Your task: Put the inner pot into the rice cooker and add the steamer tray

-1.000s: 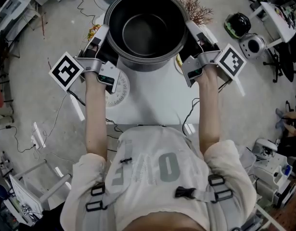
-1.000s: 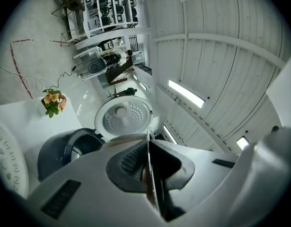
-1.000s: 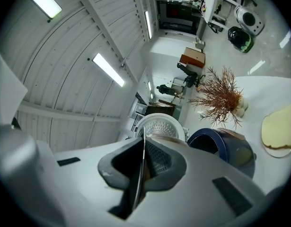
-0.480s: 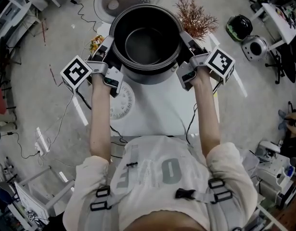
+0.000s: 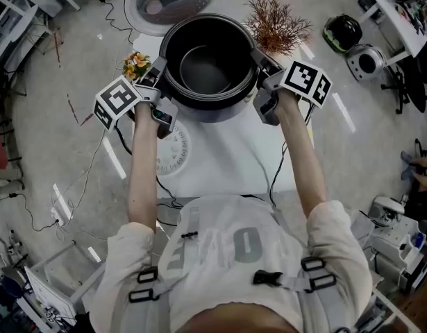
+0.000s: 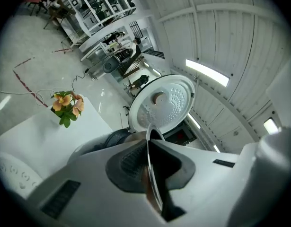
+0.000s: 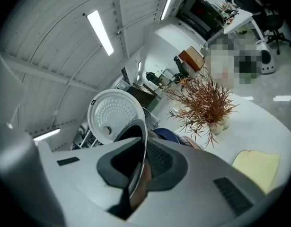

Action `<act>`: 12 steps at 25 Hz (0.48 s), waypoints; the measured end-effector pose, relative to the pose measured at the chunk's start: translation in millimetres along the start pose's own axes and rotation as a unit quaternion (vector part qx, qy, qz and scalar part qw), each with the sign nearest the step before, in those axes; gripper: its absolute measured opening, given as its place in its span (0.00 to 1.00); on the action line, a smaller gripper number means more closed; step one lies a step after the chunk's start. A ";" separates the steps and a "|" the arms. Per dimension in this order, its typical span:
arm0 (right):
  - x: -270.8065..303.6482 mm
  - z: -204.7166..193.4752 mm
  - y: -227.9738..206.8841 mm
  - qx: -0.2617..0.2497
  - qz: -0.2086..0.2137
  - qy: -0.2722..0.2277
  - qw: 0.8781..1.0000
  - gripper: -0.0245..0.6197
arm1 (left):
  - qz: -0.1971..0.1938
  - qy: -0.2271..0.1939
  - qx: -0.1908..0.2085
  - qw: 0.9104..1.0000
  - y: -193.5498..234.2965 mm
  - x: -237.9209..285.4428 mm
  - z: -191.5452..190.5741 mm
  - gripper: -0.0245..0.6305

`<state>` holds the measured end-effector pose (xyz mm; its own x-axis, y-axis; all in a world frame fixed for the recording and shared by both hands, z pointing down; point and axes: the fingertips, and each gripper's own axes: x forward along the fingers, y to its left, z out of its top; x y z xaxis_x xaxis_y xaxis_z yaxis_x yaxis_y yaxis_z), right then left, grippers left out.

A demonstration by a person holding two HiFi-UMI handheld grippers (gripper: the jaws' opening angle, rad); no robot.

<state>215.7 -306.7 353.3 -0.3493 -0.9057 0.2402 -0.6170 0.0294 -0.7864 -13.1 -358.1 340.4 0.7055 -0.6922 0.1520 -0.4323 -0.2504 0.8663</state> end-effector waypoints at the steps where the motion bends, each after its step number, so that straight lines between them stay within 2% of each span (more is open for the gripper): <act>1: 1.0 -0.8 -1.8 -0.007 -0.005 0.007 1.000 0.10 | 0.007 0.005 0.010 1.000 2.6 1.0 -1.5 0.09; 7: 4.9 -10.5 -17.4 -0.021 -0.027 0.043 0.999 0.10 | 0.052 0.034 0.082 0.995 19.3 8.1 -12.4 0.09; 12: 10.3 -17.0 -27.4 -0.044 -0.043 0.060 0.996 0.10 | 0.094 0.065 0.158 0.981 32.8 11.6 -19.7 0.10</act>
<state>217.0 -309.7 387.0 -0.3716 -0.8492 0.3751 -0.7061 -0.0037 -0.7081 -8.0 -361.0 380.0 0.6534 -0.6596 0.3714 -0.6996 -0.3388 0.6291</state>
